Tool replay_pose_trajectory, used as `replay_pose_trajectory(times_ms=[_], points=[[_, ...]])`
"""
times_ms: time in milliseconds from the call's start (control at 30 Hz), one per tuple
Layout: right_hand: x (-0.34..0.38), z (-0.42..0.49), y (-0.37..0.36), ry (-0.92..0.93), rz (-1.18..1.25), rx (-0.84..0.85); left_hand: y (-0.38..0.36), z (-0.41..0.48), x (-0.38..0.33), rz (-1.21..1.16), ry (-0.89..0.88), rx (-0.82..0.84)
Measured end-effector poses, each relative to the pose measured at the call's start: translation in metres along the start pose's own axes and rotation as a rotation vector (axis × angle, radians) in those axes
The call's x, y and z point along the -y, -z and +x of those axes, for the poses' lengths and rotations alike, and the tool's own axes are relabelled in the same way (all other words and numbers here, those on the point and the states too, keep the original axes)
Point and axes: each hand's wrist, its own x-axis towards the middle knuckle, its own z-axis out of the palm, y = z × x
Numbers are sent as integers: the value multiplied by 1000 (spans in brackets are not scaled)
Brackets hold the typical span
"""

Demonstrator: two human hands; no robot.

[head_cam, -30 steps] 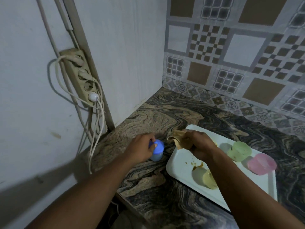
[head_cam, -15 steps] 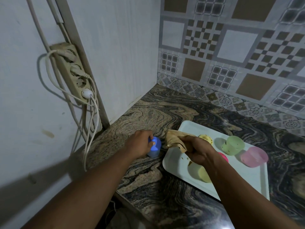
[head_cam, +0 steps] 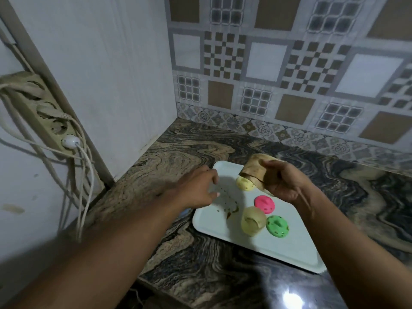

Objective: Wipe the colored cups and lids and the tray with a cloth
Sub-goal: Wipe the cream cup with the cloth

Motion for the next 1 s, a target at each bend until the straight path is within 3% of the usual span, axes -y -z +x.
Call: replay_pose_trajectory(times_ms=[233,333,467,567,667,733,833,933,1000], points=[[1,-7,49,74,58,-125,-59,16,-69,83,-347,135],[-7,-9,64,66,70,-189,-72,16,-77,150,-408,180],[-20,-11,70,131,21,-163,-78,19,-75,130,-330,198],[-32,-13,56,341,-96,-164,-70,22,-67,-170,-141,99],[-59,-19,35,680,-557,-316,-51,31,-56,-471,56,-38],[-83,-27,17,794,-974,-218,-39,35,-50,-569,85,-62],[-99,-30,-3,783,-1232,-87,-25,34,-40,-605,65,-91],[-83,-19,-12,745,-1129,-53,-16,27,-30,-609,74,-138],[-69,-6,-15,559,-948,-37,-14,21,-28,-616,67,-131]])
